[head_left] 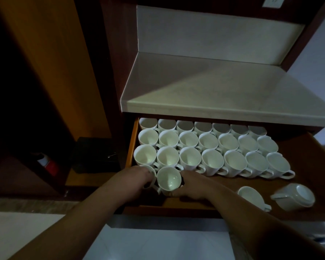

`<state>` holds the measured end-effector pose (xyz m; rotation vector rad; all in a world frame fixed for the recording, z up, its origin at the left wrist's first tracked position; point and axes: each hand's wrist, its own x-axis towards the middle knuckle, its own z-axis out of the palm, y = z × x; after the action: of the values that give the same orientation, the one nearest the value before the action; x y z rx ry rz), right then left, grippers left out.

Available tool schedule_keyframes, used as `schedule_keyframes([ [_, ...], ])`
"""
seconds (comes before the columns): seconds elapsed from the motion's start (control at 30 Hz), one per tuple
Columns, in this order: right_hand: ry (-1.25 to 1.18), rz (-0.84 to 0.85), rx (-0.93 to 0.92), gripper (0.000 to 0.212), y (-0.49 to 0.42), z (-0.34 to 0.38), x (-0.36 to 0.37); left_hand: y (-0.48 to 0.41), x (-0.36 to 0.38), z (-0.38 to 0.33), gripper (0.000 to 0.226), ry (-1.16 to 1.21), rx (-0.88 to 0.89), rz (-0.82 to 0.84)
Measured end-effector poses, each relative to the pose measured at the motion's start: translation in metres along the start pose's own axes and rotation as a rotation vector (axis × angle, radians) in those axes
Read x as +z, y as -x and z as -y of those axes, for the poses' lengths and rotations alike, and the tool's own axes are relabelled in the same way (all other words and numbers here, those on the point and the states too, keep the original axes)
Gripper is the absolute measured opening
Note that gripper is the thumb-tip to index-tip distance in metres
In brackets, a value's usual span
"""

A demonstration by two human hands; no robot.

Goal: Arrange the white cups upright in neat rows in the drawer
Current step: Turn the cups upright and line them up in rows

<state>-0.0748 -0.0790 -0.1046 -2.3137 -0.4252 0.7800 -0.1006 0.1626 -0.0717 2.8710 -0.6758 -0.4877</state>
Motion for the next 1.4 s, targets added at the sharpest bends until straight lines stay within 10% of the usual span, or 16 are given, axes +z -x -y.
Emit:
schedule_keyframes([
  [0.93,0.093,-0.063,0.093,0.04,0.021,0.012,-0.014,0.005,-0.016,-0.014,0.02,-0.046,-0.098,-0.049],
  [1.4,0.268,-0.378,0.461,0.023,0.173,-0.108,-0.163,-0.108,-0.022,-0.207,0.043,0.355,0.12,-0.051],
])
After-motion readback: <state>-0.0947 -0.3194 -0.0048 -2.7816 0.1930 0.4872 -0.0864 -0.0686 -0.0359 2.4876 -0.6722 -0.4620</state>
